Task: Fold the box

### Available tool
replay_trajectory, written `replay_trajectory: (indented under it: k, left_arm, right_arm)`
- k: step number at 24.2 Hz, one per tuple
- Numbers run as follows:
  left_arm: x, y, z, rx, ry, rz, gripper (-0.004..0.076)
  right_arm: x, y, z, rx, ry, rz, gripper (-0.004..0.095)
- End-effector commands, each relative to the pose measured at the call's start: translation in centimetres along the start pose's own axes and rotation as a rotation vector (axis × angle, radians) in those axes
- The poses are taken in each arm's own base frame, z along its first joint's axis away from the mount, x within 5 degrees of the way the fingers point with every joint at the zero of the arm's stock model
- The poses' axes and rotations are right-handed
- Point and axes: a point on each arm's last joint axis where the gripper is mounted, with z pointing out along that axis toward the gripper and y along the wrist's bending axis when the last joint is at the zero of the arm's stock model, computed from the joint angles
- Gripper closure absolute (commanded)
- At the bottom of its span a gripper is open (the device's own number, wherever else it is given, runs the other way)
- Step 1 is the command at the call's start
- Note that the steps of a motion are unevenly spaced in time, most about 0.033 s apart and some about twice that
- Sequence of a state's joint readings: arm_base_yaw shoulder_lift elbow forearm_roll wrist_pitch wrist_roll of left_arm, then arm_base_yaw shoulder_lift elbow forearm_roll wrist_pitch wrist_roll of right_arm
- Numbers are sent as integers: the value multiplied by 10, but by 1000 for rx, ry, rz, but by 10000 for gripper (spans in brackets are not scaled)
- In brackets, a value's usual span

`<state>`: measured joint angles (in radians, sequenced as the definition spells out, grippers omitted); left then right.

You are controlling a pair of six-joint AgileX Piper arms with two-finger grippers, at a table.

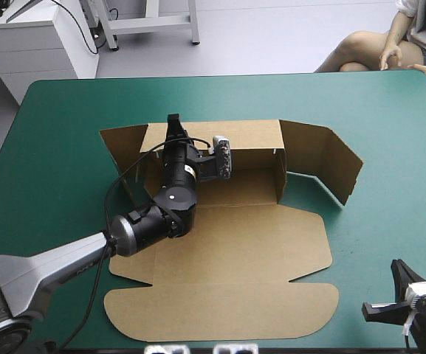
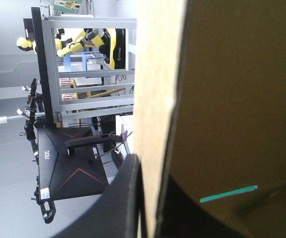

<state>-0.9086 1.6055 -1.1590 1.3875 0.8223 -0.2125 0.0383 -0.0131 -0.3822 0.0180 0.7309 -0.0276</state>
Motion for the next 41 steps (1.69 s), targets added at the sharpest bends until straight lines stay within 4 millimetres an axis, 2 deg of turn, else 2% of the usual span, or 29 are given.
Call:
replay_trajectory:
  k: [1,8,10,12,13,14,15,16,18,22,26,31,34,41]
  left_arm:
    - [0,22,-17,-78,-35,-39,732]
    - [1,19,-16,-45,-31,-68,732]
    - [1,18,-16,-36,-30,-77,732]
    - [1,17,-16,-35,-31,-75,732]
    - [1,17,-16,-35,-31,-75,732]
    - [1,17,-16,-35,-28,-75,732]
    - [1,18,-16,-37,-21,-75,732]
    - [2,17,-16,-35,-19,-77,732]
    - [3,17,-16,-35,-5,-79,732]
    - [3,17,-16,-35,-4,-79,732]
    - [2,17,-16,-33,-15,-79,732]
    - [1,17,-16,-32,-22,-79,732]
    - [1,17,-16,-32,-22,-79,732]
    - [1,17,-16,-30,-21,-81,732]
  right_arm:
    - [-14,0,-5,9,-102,-1,928]
    - [-19,-1,-6,7,-102,47,928]
    - [-32,-1,-6,6,-105,88,928]
    - [-60,-1,0,7,-57,91,928]
    - [-82,-2,11,7,6,82,928]
    - [-94,-2,19,8,37,69,928]
    - [-118,-3,39,14,81,21,928]
    - [-131,-4,50,16,86,-8,928]
    - [-171,-5,91,7,85,-8,928]
    - [-216,-2,165,-46,157,-10,928]
    - [-226,2,246,-101,233,62,928]
    - [-218,1,298,-106,299,51,928]
    - [-214,3,315,-120,334,68,928]
    - [-207,20,316,-324,394,45,928]
